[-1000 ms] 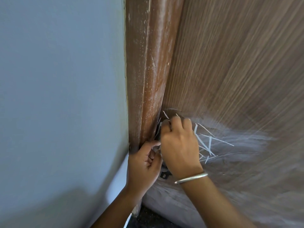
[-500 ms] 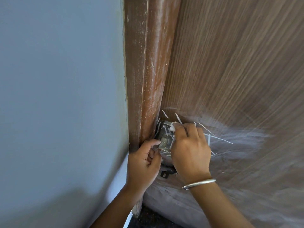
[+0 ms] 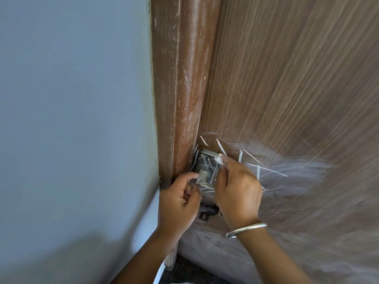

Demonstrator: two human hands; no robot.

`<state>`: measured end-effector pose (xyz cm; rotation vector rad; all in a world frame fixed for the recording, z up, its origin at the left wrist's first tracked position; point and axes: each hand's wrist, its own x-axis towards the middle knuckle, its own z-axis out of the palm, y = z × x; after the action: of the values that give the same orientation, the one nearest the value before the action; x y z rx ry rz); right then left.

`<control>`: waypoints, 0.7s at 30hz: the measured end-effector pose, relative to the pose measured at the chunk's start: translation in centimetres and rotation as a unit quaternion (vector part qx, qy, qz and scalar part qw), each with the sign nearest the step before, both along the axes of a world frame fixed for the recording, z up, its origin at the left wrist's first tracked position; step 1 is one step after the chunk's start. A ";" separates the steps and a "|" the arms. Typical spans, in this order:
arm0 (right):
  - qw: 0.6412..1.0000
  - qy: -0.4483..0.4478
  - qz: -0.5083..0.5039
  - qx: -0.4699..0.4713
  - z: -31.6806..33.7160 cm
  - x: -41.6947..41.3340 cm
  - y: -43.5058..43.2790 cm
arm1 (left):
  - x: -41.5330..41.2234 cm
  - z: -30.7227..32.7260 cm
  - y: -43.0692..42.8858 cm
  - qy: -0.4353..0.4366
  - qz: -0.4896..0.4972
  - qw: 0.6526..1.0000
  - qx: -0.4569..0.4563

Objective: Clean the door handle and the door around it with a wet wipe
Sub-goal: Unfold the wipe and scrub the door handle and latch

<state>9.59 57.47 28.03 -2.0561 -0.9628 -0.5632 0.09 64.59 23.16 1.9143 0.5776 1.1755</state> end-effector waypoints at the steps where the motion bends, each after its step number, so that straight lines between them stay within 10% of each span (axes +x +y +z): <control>1: 1.000 -0.004 0.002 0.004 0.2 0.0 0.0 | 0.0 0.0 0.0 -0.001 -0.001 1.000 0.002; 10: 0.989 0.108 0.038 -0.091 -0.6 0.6 -0.5 | 0.2 0.3 -0.1 -0.007 0.002 1.000 -0.002; 17: 0.998 0.044 0.036 0.016 -0.4 0.9 -0.2 | 0.1 -0.1 -0.2 -0.016 -0.003 1.000 -0.020; 21: 0.982 0.168 0.061 -0.061 -1.9 1.7 -0.5 | 0.2 -0.2 -0.1 -0.017 -0.004 1.000 -0.011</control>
<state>11.25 56.98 26.16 -2.0957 -0.9290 -0.0868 0.25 64.47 22.91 1.8721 0.5621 1.1904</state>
